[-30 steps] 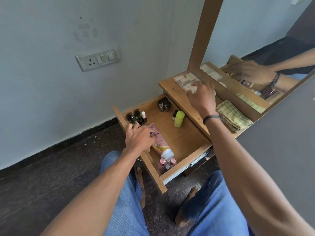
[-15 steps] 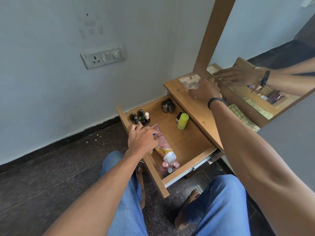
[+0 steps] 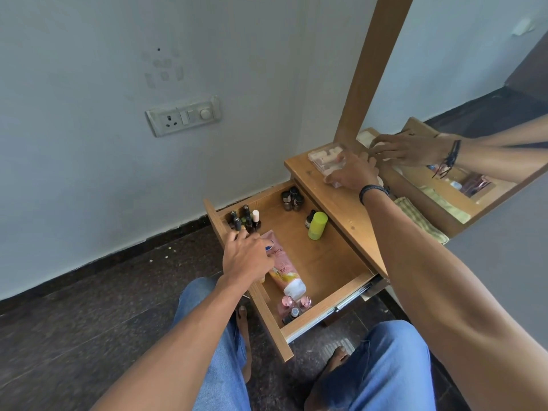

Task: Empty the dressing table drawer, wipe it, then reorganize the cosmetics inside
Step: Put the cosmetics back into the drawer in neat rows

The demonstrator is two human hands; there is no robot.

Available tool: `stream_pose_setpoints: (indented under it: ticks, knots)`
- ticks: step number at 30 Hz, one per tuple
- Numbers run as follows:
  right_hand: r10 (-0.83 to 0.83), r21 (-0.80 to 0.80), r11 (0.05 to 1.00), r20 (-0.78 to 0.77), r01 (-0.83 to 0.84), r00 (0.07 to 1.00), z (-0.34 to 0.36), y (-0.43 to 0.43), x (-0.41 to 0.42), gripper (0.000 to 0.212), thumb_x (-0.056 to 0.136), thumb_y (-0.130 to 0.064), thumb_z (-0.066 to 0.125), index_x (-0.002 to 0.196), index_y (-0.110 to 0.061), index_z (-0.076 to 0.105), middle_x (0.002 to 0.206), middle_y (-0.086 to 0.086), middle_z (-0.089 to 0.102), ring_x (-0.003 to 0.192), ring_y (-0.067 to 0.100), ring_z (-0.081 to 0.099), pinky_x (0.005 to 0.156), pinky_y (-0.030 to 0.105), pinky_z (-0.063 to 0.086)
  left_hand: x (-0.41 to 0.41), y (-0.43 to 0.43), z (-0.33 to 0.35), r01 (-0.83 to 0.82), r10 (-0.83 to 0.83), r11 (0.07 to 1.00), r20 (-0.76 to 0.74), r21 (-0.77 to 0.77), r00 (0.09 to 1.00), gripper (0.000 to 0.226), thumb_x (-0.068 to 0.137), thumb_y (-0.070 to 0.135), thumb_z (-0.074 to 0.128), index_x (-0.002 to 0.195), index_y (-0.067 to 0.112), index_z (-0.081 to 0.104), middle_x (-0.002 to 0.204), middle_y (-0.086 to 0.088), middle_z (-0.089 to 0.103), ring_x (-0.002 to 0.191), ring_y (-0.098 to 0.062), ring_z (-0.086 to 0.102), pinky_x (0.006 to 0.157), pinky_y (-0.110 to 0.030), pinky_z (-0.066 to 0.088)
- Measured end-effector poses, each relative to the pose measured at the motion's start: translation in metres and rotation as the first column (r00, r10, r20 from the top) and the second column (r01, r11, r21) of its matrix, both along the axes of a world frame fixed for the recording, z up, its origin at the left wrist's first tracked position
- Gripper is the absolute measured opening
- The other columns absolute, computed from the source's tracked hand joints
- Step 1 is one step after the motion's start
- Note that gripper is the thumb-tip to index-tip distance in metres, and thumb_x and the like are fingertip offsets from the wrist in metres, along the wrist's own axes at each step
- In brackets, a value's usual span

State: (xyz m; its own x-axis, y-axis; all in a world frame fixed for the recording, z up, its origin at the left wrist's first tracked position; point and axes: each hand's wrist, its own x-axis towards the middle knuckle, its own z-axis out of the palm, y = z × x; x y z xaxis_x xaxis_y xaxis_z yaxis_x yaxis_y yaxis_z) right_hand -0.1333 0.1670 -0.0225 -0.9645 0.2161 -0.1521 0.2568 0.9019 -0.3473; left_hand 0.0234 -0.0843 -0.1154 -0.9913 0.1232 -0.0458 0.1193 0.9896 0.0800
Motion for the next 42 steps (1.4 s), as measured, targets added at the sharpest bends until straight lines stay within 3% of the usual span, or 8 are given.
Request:
stream_pose_setpoints:
  ticks: [8, 16, 20, 23, 27, 30, 36, 42]
  knots:
    - [0.036, -0.005, 0.999, 0.0, -0.036, 0.999, -0.003, -0.002, 0.001, 0.067, 0.07, -0.044, 0.085, 0.126, -0.028, 0.052, 0.143, 0.017, 0.037, 0.136, 0.045, 0.036, 0.117, 0.051, 0.02, 0.0, 0.0, 0.0, 0.007, -0.007, 1.0, -0.001, -0.002, 1.0, 0.039, 0.093, 0.044, 0.052, 0.13, 0.042, 0.063, 0.127, 0.01, 0.066, 0.119, -0.017, 0.05, 0.099, -0.039, 0.029]
    - [0.017, -0.068, 0.997, -0.123, -0.025, 0.992, -0.011, -0.009, 0.017, 0.073, 0.065, -0.051, 0.083, 0.126, -0.027, 0.053, 0.131, 0.015, 0.046, 0.124, 0.038, 0.036, 0.101, 0.042, 0.032, 0.0, 0.0, 0.003, 0.007, -0.007, 1.0, 0.003, -0.012, 1.0, 0.038, 0.093, 0.044, 0.051, 0.129, 0.042, 0.064, 0.126, 0.008, 0.066, 0.12, -0.018, 0.05, 0.099, -0.04, 0.029]
    - [0.034, -0.025, 0.999, -0.239, -0.041, 0.97, -0.015, -0.018, 0.031, 0.078, 0.061, -0.063, 0.076, 0.124, -0.025, 0.053, 0.127, 0.015, 0.047, 0.12, 0.037, 0.037, 0.109, 0.046, 0.03, 0.0, 0.001, 0.003, 0.002, -0.002, 1.0, 0.005, -0.014, 1.0, 0.038, 0.092, 0.043, 0.052, 0.128, 0.043, 0.065, 0.125, 0.009, 0.067, 0.12, -0.018, 0.05, 0.1, -0.039, 0.029]
    - [0.016, -0.067, 0.997, -0.333, -0.041, 0.943, -0.012, -0.028, 0.047, 0.083, 0.053, -0.072, 0.058, 0.12, -0.025, 0.053, 0.121, 0.012, 0.047, 0.119, 0.036, 0.037, 0.111, 0.05, 0.03, 0.0, 0.001, 0.0, -0.001, 0.001, 1.0, 0.01, -0.018, 1.0, 0.039, 0.09, 0.04, 0.051, 0.126, 0.042, 0.066, 0.125, 0.01, 0.067, 0.119, -0.017, 0.05, 0.099, -0.039, 0.027]
    - [0.003, -0.127, 0.99, -0.413, -0.061, 0.911, -0.012, -0.039, 0.071, 0.071, 0.056, -0.059, 0.071, 0.117, -0.025, 0.055, 0.12, 0.008, 0.046, 0.118, 0.036, 0.037, 0.105, 0.047, 0.039, -0.001, 0.0, 0.0, 0.001, -0.001, 1.0, 0.018, -0.015, 1.0, 0.039, 0.09, 0.04, 0.05, 0.126, 0.04, 0.067, 0.126, 0.01, 0.066, 0.121, -0.017, 0.05, 0.099, -0.039, 0.027]
    - [0.052, -0.106, 0.989, -0.423, -0.107, 0.905, -0.018, -0.047, 0.095, 0.071, 0.057, -0.057, 0.074, 0.118, -0.023, 0.056, 0.126, 0.009, 0.045, 0.118, 0.033, 0.037, 0.098, 0.04, 0.04, -0.001, 0.0, 0.0, 0.0, 0.0, 1.0, 0.022, -0.012, 1.0, 0.038, 0.091, 0.041, 0.051, 0.125, 0.039, 0.068, 0.125, 0.009, 0.067, 0.119, -0.017, 0.05, 0.098, -0.038, 0.028]
    - [0.141, -0.011, 0.987, -0.4, -0.159, 0.906, -0.045, -0.055, 0.151, 0.074, 0.064, -0.06, 0.072, 0.126, -0.022, 0.053, 0.139, 0.012, 0.042, 0.122, 0.031, 0.036, 0.103, 0.046, 0.042, -0.002, 0.002, 0.001, -0.006, 0.008, 0.999, 0.043, -0.048, 0.999, 0.033, 0.086, 0.04, 0.055, 0.114, 0.031, 0.072, 0.118, 0.007, 0.068, 0.117, -0.018, 0.05, 0.097, -0.039, 0.027]
    - [0.131, 0.006, 0.99, -0.341, -0.138, 0.931, -0.06, -0.051, 0.198, 0.078, 0.064, -0.069, 0.073, 0.126, -0.026, 0.053, 0.139, 0.01, 0.042, 0.121, 0.027, 0.036, 0.099, 0.04, 0.041, -0.001, 0.002, 0.003, 0.012, -0.01, 0.999, 0.057, -0.042, 0.998, 0.035, 0.091, 0.043, 0.05, 0.115, 0.03, 0.071, 0.118, 0.005, 0.067, 0.117, -0.021, 0.049, 0.099, -0.041, 0.027]
